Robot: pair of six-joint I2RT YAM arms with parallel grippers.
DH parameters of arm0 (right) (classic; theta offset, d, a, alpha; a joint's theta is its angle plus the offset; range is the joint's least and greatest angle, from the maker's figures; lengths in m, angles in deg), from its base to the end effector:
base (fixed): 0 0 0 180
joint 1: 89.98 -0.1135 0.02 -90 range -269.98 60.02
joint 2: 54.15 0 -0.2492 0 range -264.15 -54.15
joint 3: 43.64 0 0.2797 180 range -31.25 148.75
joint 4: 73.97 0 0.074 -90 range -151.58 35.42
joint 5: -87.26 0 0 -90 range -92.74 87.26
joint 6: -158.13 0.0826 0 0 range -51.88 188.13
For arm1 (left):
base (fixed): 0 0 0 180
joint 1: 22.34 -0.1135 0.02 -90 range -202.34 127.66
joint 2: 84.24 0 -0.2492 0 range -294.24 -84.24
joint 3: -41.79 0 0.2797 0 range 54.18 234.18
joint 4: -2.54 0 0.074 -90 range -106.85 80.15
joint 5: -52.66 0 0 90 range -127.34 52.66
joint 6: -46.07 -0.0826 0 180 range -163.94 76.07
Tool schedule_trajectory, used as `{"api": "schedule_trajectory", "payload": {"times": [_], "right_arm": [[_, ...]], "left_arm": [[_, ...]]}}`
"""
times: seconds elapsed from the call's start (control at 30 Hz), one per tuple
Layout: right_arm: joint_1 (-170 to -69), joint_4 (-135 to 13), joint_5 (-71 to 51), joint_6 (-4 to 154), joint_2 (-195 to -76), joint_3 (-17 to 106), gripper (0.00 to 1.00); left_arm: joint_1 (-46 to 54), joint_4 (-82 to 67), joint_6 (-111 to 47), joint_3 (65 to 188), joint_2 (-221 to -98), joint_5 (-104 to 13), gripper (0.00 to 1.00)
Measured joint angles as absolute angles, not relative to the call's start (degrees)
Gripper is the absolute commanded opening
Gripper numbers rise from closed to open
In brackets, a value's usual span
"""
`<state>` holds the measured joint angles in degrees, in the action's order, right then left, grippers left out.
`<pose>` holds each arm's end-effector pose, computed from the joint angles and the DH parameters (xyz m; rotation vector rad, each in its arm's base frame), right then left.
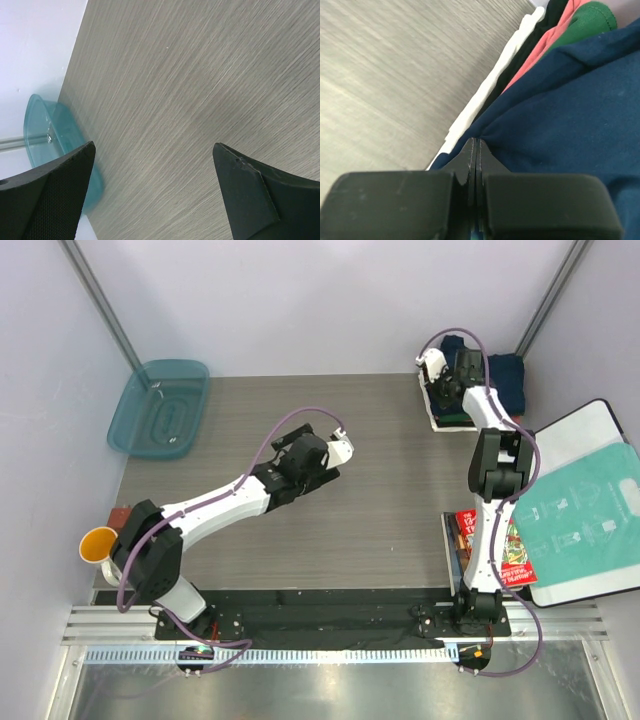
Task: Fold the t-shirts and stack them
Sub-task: Neatly place the folded tshirt to the corner
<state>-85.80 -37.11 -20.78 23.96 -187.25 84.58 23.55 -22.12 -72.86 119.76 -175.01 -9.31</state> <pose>0.5831 -0.0170 0.1701 -0.9205 2.0615 -0.0870 0.3151 -0.2693 0.2114 1.0930 1.8640 0.3734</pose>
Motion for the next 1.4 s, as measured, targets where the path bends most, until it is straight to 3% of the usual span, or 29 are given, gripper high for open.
{"api": "schedule_trajectory", "payload": {"times": [0.4, 0.57, 0.93, 1.0, 1.07, 1.1, 1.4], "right_arm": [[-88.38, -59.60, -2.42, 21.23, -189.59, 80.69, 0.01], [-88.31, -69.90, -0.68, 21.49, -186.66, 71.35, 0.01], [-87.09, -84.72, 5.75, 21.54, -180.91, 64.27, 0.01], [-86.74, -83.10, 5.97, 22.46, -180.52, 64.67, 0.11], [-86.21, -76.85, 3.85, 25.23, -180.17, 66.70, 0.40], [-86.04, -72.89, 2.69, 26.89, -179.58, 67.86, 0.99], [-85.82, -42.86, -4.41, 40.29, -159.25, 69.06, 1.00]], "left_arm": [[22.30, -22.10, -72.93, 118.86, -174.22, -9.31, 1.00], [22.30, -22.12, -72.95, 118.86, -174.22, -9.31, 1.00], [22.30, -22.12, -73.06, 119.98, -174.74, -9.33, 1.00], [22.26, -22.14, -73.21, 120.37, -174.77, -9.31, 1.00], [22.04, -22.25, -73.30, 120.87, -174.77, -9.37, 1.00], [21.87, -22.53, -73.30, 121.29, -174.77, -9.50, 1.00], [18.48, -27.12, -69.04, 130.75, -174.63, -13.31, 1.00]]}}
